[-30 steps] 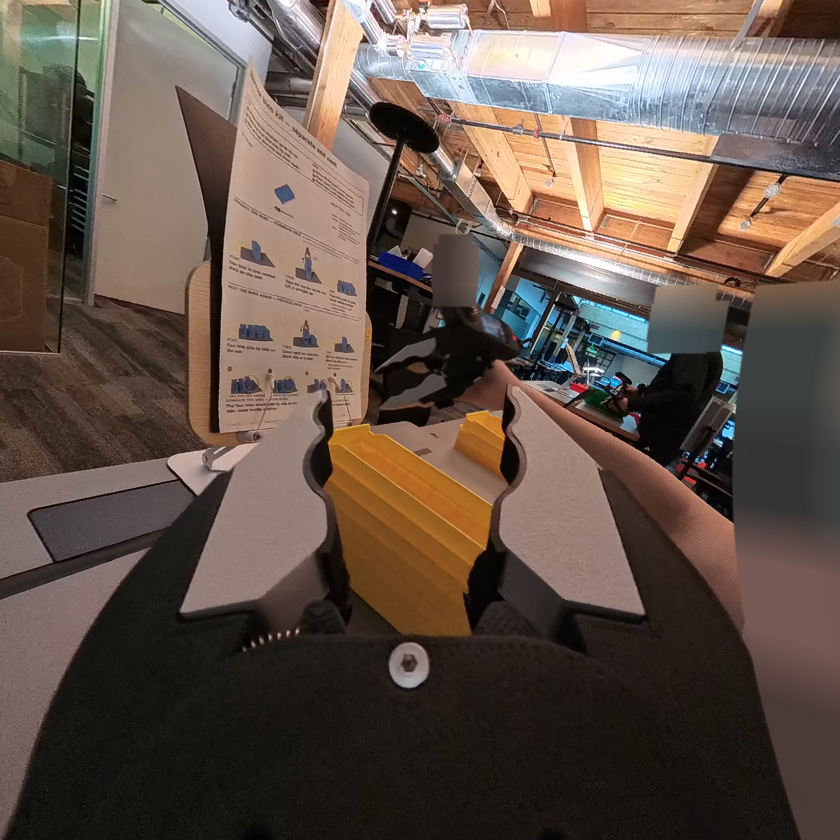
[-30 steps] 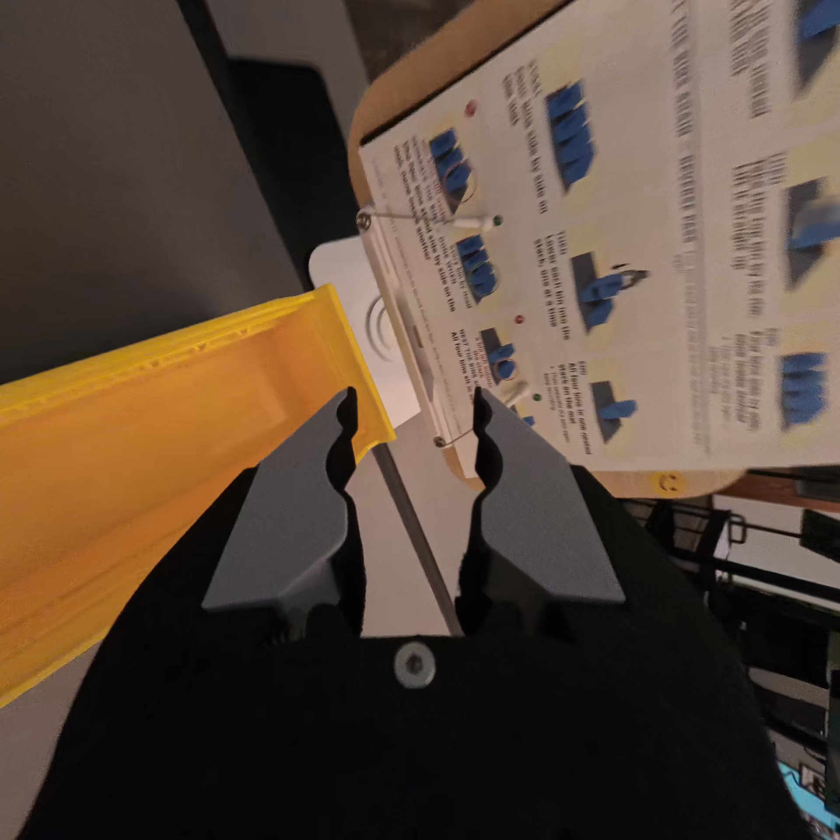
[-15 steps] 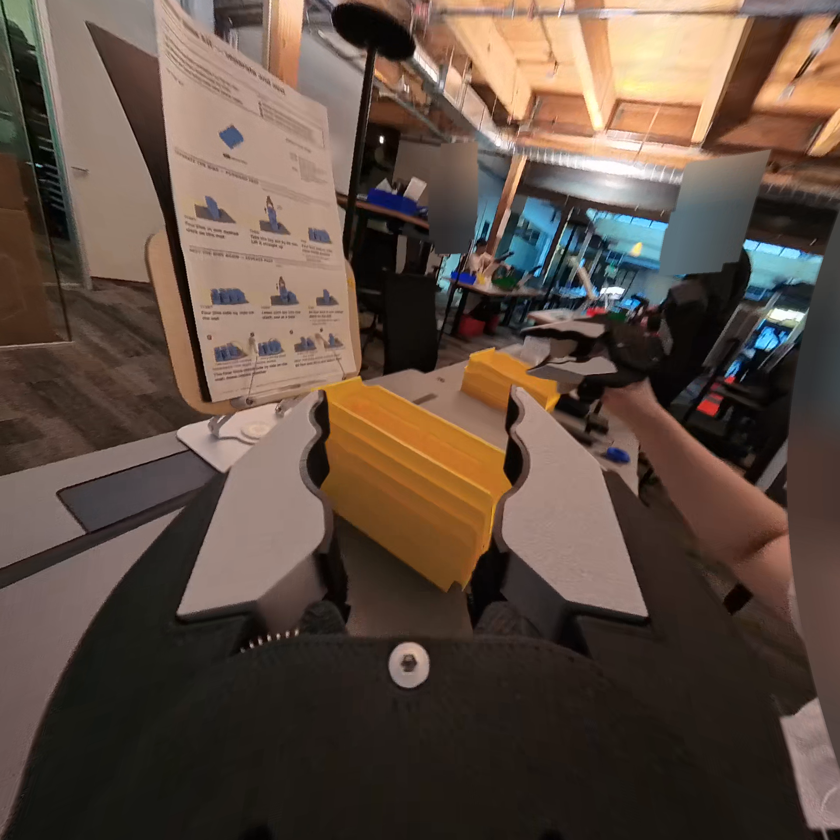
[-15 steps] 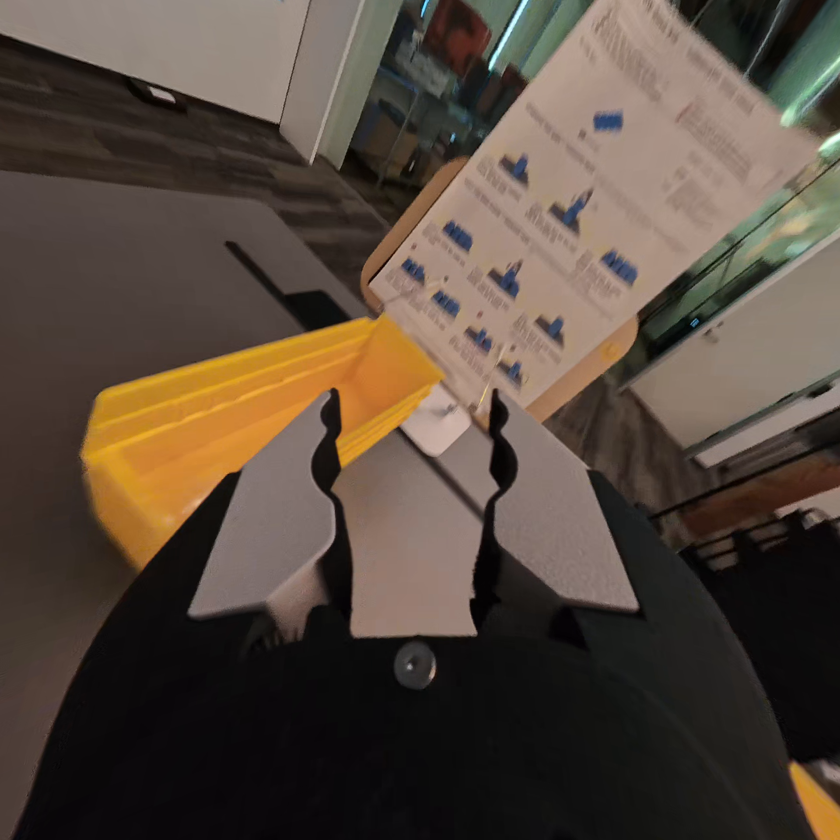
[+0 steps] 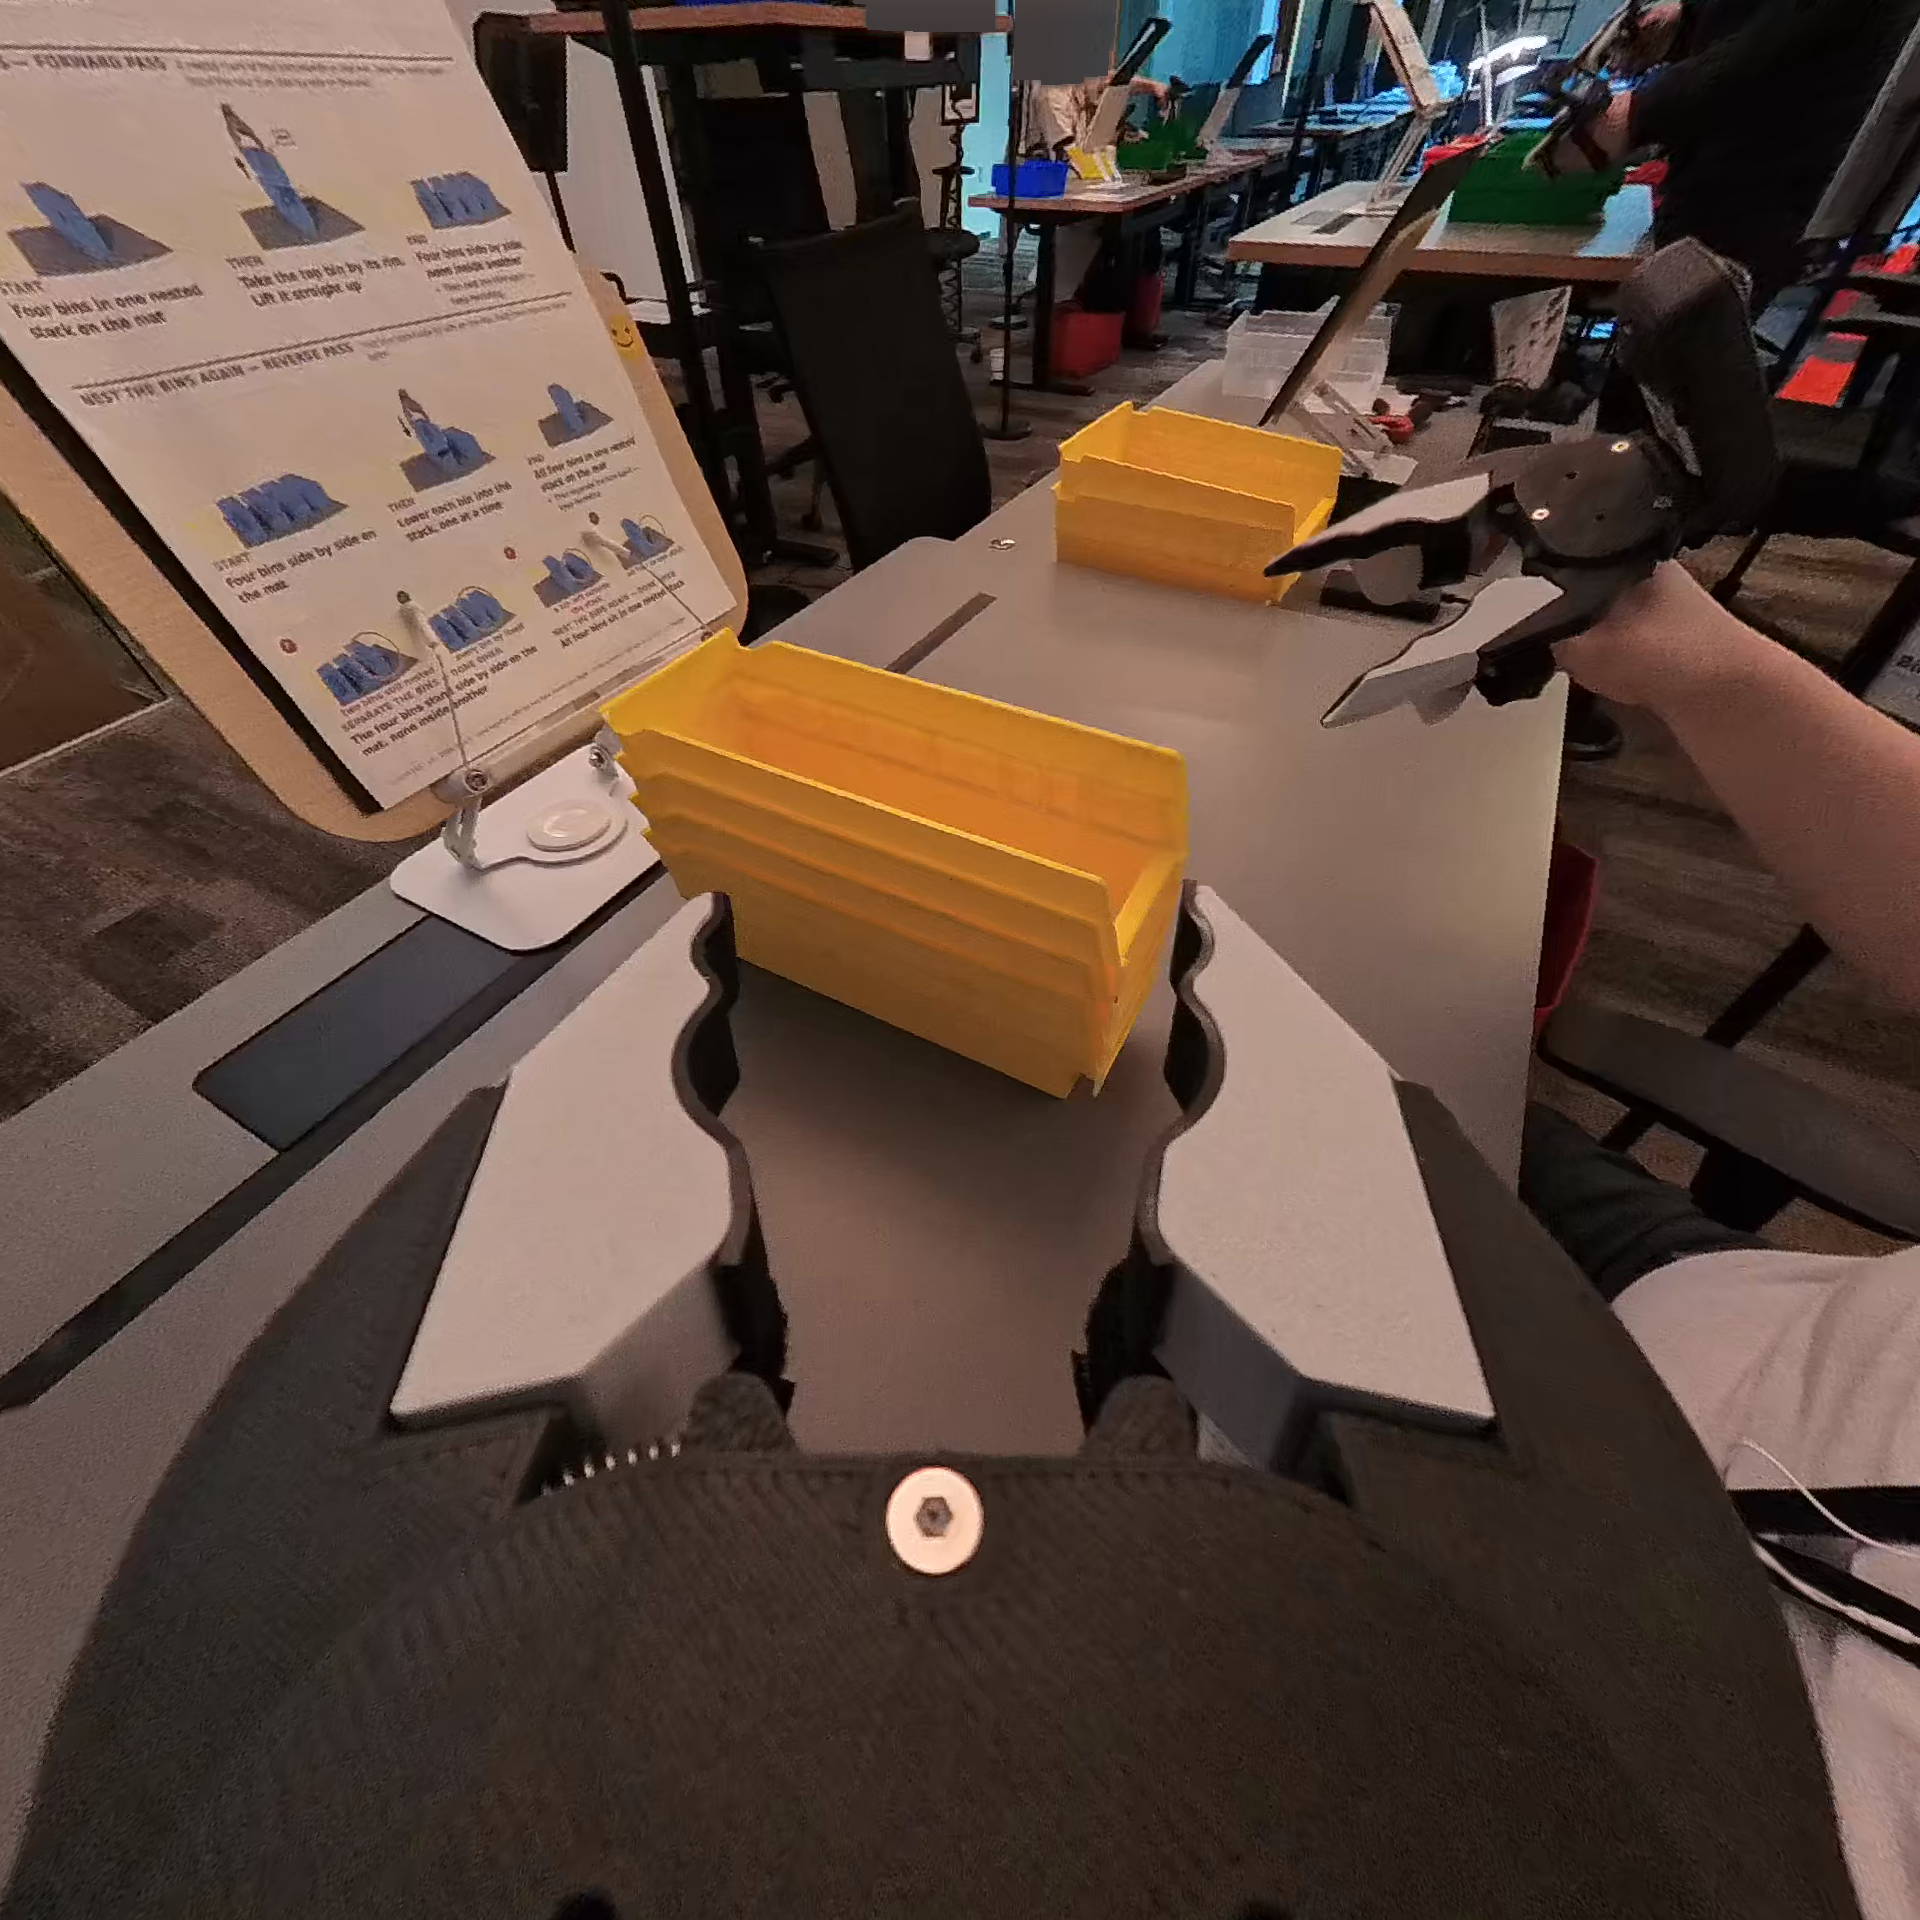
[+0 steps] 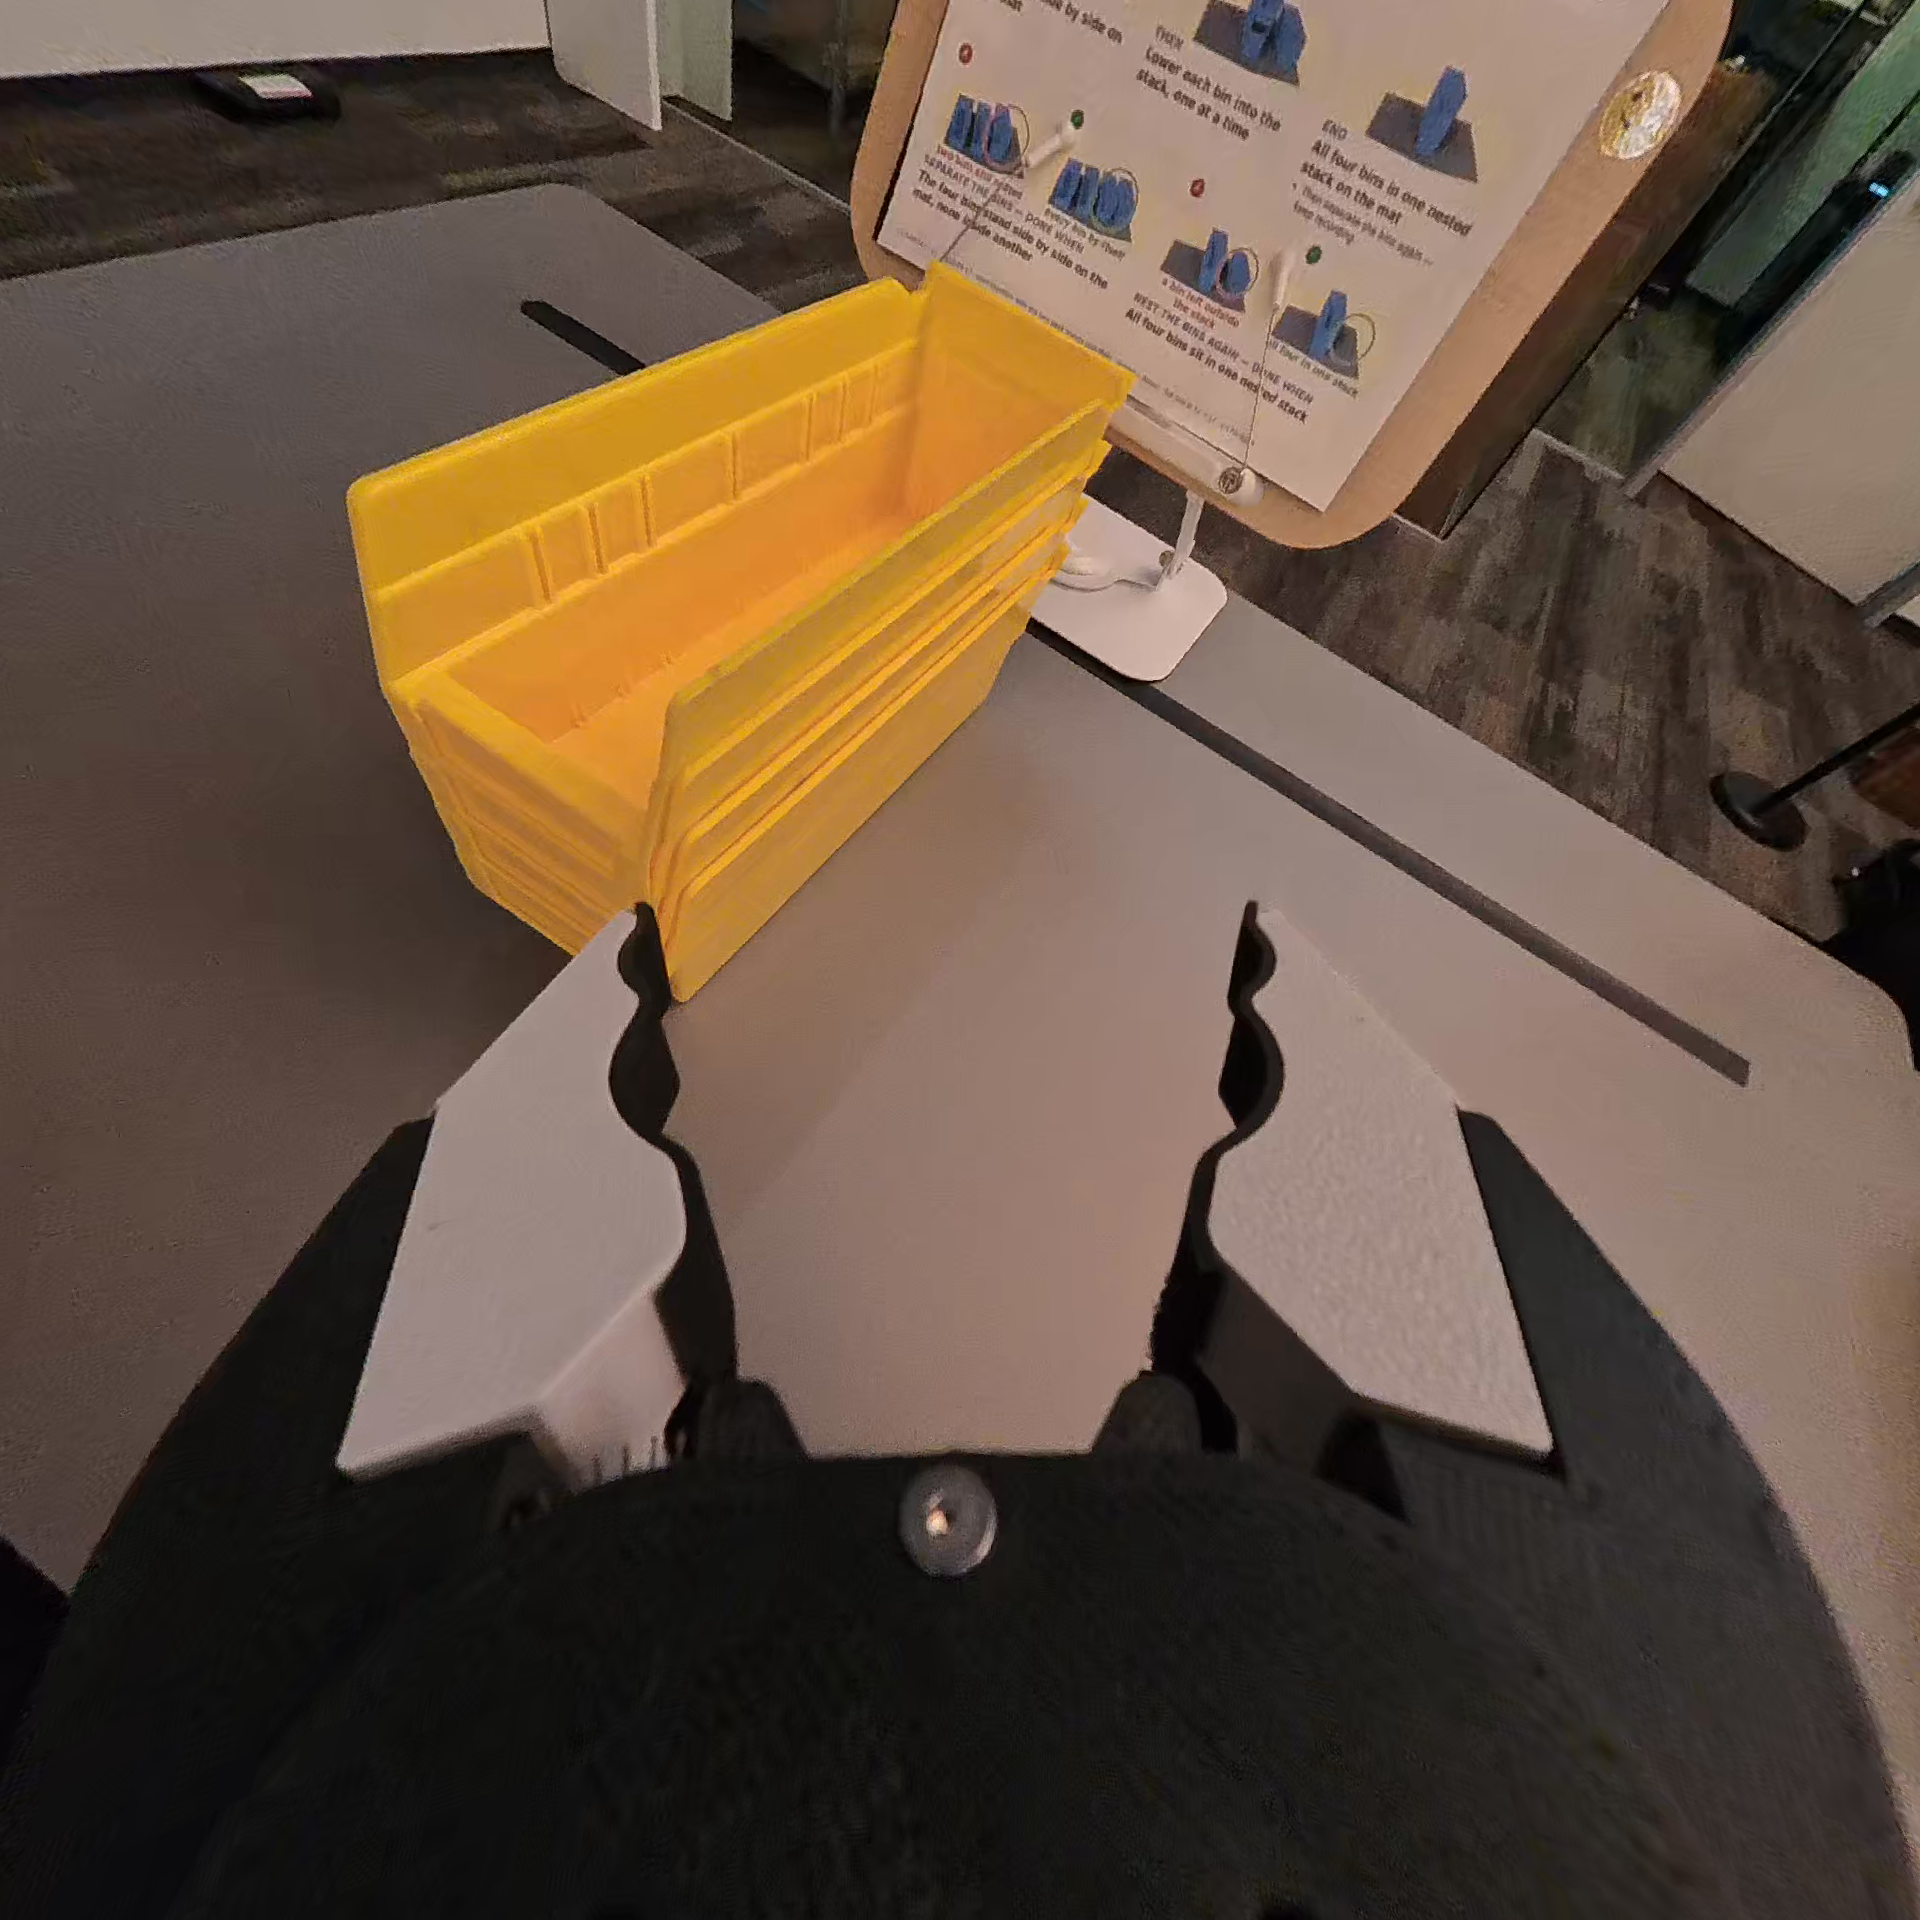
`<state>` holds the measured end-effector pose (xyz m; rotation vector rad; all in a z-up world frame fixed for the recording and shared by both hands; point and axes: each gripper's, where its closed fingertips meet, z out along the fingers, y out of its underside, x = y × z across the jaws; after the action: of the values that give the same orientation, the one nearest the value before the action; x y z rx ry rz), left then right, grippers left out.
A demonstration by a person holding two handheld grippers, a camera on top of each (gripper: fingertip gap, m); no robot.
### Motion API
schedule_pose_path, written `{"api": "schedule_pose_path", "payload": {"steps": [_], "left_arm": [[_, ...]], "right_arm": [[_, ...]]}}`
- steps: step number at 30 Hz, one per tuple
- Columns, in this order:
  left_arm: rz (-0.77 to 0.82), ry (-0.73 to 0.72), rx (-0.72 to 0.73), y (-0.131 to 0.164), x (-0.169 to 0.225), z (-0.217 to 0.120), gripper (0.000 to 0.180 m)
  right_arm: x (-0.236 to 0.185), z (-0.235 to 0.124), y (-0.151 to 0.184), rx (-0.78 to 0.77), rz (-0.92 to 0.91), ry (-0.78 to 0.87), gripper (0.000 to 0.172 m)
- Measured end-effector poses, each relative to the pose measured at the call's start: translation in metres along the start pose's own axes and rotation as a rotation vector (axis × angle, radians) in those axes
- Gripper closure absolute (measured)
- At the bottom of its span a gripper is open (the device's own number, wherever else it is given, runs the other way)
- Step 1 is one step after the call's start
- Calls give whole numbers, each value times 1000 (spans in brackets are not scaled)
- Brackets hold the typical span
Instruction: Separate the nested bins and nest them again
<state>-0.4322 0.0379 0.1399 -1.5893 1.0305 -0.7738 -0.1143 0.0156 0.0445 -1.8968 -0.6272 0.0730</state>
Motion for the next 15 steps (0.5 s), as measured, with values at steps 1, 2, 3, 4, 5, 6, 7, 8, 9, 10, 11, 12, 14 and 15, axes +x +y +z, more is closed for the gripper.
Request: {"api": "schedule_pose_path", "payload": {"steps": [1, 2, 3, 4, 5, 6, 7, 8, 9, 10, 11, 12, 14, 15], "left_arm": [[-1, 7, -4, 0, 1, 1, 97], [0, 12, -12, 2, 3, 2, 97], [3, 10, -22, 3, 3, 2, 97], [4, 1, -30, 5, 1, 3, 97], [2, -12, -32, 5, -1, 2, 97], [-1, -24, -28, 4, -3, 1, 97], [-4, -35, -22, 3, -5, 1, 97], [-9, -44, -15, 2, -7, 0, 98], [-13, -49, -7, 0, -8, 0, 98], [-18, -49, 0, -1, -8, 0, 98], [-24, -47, 6, -2, -8, 0, 98], [-26, -41, 9, -2, -7, 0, 98], [-22, -23, 7, -2, -5, 0, 98], [-21, -16, 3, -1, -4, 1, 98]], "right_arm": [[1, 0, 0, -8, 18, -3, 64], [2, 1, 0, -23, 44, -2, 64], [3, 3, -2, -37, 71, -4, 64], [3, 7, -5, -50, 94, -10, 64], [2, 13, -10, -67, 112, -16, 62], [1, 19, -16, -91, 127, -25, 61], [-1, 27, -22, -122, 138, -39, 58], [-7, 36, -31, -148, 137, -74, 55], [-13, 46, -42, -169, 142, -112, 51], [-18, 56, -52, -197, 157, -142, 49], [-22, 67, -63, -226, 182, -172, 47], [-26, 78, -74, -254, 215, -198, 44], [-33, 100, -93, -309, 286, -229, 42], [-35, 112, -99, -345, 313, -233, 41]]}}
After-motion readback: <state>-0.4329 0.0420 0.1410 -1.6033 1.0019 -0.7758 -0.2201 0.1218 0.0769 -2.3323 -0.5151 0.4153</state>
